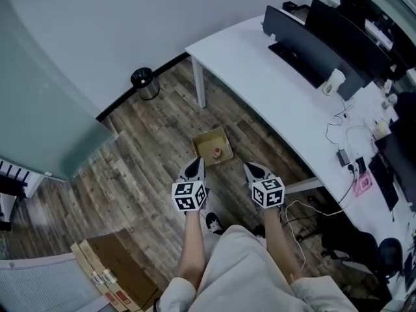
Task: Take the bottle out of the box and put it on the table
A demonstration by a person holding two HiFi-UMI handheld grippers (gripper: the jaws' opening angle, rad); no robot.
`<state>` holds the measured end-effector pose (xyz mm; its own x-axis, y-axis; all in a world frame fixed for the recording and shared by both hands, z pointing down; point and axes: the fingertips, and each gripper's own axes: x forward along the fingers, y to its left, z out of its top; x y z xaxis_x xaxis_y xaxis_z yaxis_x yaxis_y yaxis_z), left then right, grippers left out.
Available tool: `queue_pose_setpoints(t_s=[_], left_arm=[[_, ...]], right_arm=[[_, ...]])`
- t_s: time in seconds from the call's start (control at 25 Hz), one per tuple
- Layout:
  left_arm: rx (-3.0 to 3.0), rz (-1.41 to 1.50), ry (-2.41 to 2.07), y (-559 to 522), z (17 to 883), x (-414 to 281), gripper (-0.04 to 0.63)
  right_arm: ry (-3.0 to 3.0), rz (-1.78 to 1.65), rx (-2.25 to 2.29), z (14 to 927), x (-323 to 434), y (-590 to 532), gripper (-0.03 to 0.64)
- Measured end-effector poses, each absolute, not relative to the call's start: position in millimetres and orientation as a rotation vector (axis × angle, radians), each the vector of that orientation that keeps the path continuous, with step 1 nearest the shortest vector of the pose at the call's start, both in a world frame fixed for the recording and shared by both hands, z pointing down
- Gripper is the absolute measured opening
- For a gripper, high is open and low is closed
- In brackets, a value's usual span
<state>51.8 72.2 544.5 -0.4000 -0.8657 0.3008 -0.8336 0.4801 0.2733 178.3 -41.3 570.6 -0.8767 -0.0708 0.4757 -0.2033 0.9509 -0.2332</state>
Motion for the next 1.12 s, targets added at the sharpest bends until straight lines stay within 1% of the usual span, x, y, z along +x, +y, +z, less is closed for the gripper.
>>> queue_pose_setpoints(t_s=[0.48, 0.84, 1.12], left_arm=[[1.477, -0.11, -2.288, 87.9, 548.9, 7.6, 0.014], [1.505, -0.073, -2.301, 97.2, 546.7, 10.5, 0.014], [1.468, -0.064, -2.325, 107.1, 548.9, -15.0, 0.014]], right_arm=[[-2.636, 0.415, 0.286, 572.7, 141.5, -19.5, 0.04], [-2.652, 0.432, 0.309, 568.6, 136.2, -18.9, 0.04], [-2.654, 0.438, 0.256, 576.7, 103.4, -16.8, 0.04]])
